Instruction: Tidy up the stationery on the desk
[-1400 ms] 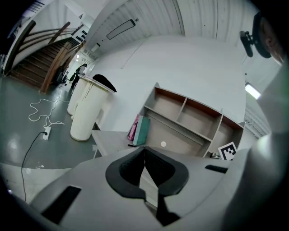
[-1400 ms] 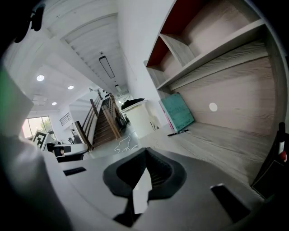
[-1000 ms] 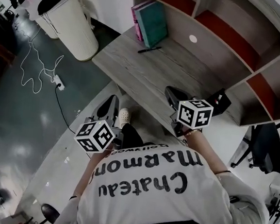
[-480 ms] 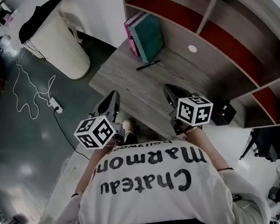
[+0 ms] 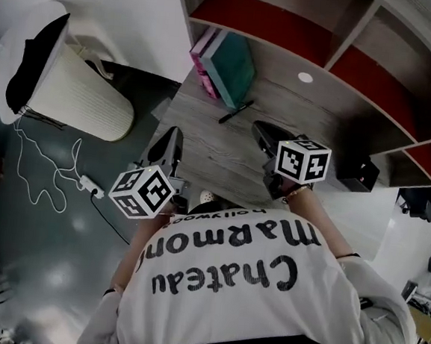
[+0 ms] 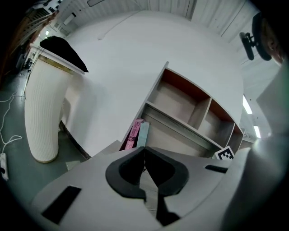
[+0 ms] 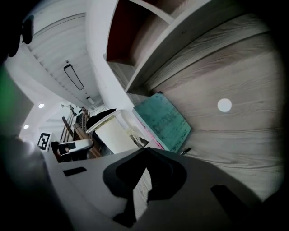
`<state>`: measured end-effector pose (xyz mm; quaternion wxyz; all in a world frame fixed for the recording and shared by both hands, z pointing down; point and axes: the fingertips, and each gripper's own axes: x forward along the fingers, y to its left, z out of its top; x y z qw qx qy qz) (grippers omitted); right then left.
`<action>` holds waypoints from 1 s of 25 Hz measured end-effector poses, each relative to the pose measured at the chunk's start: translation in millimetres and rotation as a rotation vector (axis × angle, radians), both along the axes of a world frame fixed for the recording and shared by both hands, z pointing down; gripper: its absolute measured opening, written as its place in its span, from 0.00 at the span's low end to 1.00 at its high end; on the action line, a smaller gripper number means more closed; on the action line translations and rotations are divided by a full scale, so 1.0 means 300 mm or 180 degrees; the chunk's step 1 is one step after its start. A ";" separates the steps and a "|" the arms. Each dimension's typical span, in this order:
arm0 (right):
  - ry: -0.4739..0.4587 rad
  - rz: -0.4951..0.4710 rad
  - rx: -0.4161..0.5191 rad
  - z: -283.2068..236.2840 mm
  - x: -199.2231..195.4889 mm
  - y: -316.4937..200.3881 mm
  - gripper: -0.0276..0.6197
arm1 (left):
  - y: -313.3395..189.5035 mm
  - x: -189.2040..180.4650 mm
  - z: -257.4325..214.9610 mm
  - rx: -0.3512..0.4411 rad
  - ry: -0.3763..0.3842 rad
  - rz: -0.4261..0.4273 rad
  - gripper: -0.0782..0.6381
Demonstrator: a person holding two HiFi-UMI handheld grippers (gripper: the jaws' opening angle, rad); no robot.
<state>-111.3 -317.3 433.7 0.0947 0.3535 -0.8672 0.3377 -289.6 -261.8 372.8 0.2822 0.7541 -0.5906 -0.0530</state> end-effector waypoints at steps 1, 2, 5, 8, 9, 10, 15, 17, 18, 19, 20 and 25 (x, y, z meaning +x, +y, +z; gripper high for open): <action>-0.0001 0.0017 -0.0038 0.020 -0.019 -0.011 0.07 | -0.022 -0.020 0.009 -0.0018 -0.0001 0.0028 0.13; 0.0010 0.0035 -0.0069 0.040 -0.038 -0.022 0.07 | -0.042 -0.040 0.019 -0.0037 -0.0006 0.0056 0.13; 0.0048 0.0138 -0.0150 0.099 -0.076 -0.058 0.07 | -0.091 -0.089 0.060 -0.0114 -0.0015 0.0139 0.13; 0.0135 0.0182 -0.0217 0.151 -0.107 -0.086 0.07 | -0.124 -0.134 0.105 -0.0222 0.0020 0.0187 0.13; 0.0196 0.0164 -0.0223 0.167 -0.118 -0.094 0.07 | -0.133 -0.149 0.118 -0.0250 0.0036 0.0190 0.13; 0.0272 0.0131 -0.0219 0.184 -0.128 -0.102 0.07 | -0.140 -0.162 0.130 -0.0273 0.0055 0.0190 0.13; 0.0823 -0.0206 -0.0068 0.261 -0.180 -0.132 0.07 | -0.163 -0.212 0.206 -0.0412 0.0185 0.0171 0.13; 0.1102 -0.0496 0.0030 0.295 -0.205 -0.137 0.07 | -0.171 -0.227 0.239 -0.0475 0.0226 0.0171 0.13; 0.1252 -0.0699 0.0087 0.313 -0.219 -0.135 0.07 | -0.173 -0.230 0.254 -0.0504 0.0242 0.0181 0.13; 0.1411 -0.0939 0.0154 0.331 -0.234 -0.130 0.07 | -0.172 -0.229 0.269 -0.0531 0.0255 0.0199 0.13; 0.1578 -0.1206 0.0236 0.348 -0.249 -0.124 0.07 | -0.171 -0.227 0.284 -0.0561 0.0267 0.0222 0.13; 0.2229 -0.2358 0.0438 0.419 -0.320 -0.097 0.17 | -0.158 -0.223 0.350 -0.0717 0.0328 0.0267 0.13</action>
